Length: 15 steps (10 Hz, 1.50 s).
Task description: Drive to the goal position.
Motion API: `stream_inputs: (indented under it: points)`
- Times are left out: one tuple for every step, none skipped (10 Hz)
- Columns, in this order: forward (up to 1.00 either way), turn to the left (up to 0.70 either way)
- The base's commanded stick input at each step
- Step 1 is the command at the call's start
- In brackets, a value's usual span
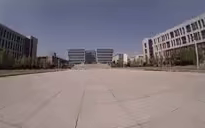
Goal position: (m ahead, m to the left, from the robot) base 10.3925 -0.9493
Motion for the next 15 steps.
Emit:
stream_inputs:
  points:
    - [0.70,0.00]
    - [0.70,0.00]
    - [0.70,0.00]
    - [0.70,0.00]
    - [0.70,0.00]
    - [0.70,0.00]
    - [0.70,0.00]
    - [0.70,0.00]
    - [0.70,0.00]
    - [0.70,0.00]
    - [0.70,0.00]
    - [0.70,0.00]
    - [0.70,0.00]
    - [0.70,0.00]
    - [0.70,0.00]
